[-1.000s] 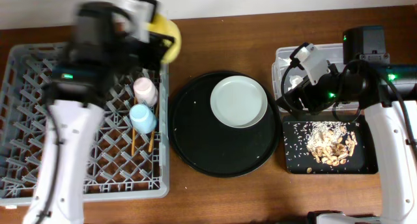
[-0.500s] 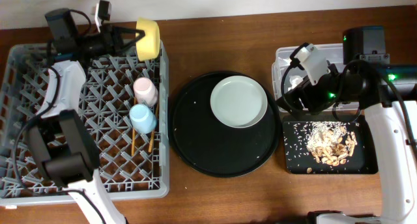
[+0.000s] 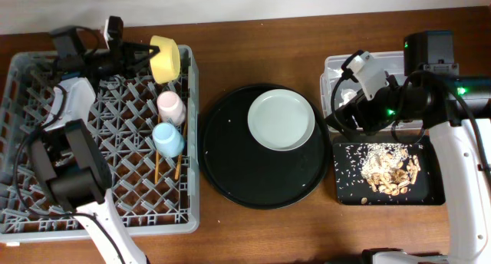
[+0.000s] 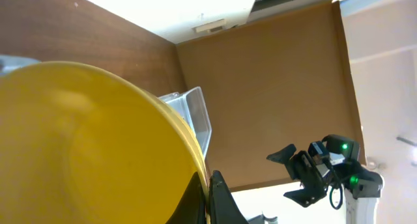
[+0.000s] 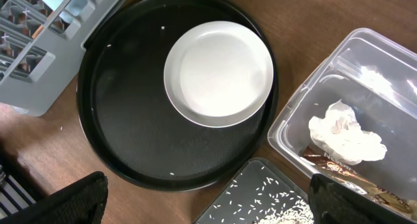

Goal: Sort waste into correct bins and load items into the dishwasher rack
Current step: 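Carry the yellow bowl into the dish rack and release it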

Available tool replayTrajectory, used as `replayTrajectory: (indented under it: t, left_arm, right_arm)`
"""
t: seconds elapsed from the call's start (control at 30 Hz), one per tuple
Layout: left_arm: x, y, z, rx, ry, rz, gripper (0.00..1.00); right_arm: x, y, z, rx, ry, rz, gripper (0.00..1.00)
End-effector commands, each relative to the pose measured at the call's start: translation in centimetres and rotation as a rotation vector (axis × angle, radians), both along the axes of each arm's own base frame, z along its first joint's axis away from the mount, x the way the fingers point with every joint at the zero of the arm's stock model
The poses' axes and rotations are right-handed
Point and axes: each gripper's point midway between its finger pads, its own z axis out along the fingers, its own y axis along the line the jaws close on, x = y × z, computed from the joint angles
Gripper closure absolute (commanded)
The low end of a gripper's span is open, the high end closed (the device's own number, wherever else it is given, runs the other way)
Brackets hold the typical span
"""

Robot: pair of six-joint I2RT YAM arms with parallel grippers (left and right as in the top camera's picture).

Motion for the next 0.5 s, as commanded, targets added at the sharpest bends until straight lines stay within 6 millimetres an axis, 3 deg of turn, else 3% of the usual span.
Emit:
replayTrajectory:
  t: [0.0,0.1,0.23,0.27,0.3,0.37,0.4,0.47]
  left_arm:
    - [0.1,1.4,-0.9,-0.023,0.026,0.007,1.0]
    - [0.1,3.0,-1.1,-0.028,0.043,0.038,0.99]
    - [0.0,5.5,-1.2,-0.035,0.058,0.085,0.8]
    - [0.0,6.0,-1.3,-0.035,0.058,0.094,0.66]
    - [0.0,6.5,-1.3,-0.035,0.058,0.103,0.36]
    - [-0.1,7.6,-1.3,-0.036,0.058,0.124,0.3]
    - [-0.1,8.3,-1.3,-0.037,0.058,0.139,0.04]
    - [-0.3,9.9,-1.3,-0.042,0.068,0.169,0.0]
  right_arm:
    - [0.1,-0.2,0.8,-0.011,-0.03,-0.001,0.01]
    - [0.1,-0.2,0.8,-0.011,-0.03,-0.001,0.01]
    - [0.1,-0.2,0.8,-0.011,-0.03,-0.001,0.01]
    - [0.1,-0.2,0.8,-0.011,-0.03,-0.001,0.01]
    - [0.1,-0.2,0.8,-0.011,-0.03,-0.001,0.01]
    - [0.1,-0.2,0.8,-0.011,-0.03,-0.001,0.01]
    - [0.1,-0.2,0.8,-0.011,-0.03,-0.001,0.01]
    - [0.1,-0.2,0.8,-0.011,-0.03,-0.001,0.01]
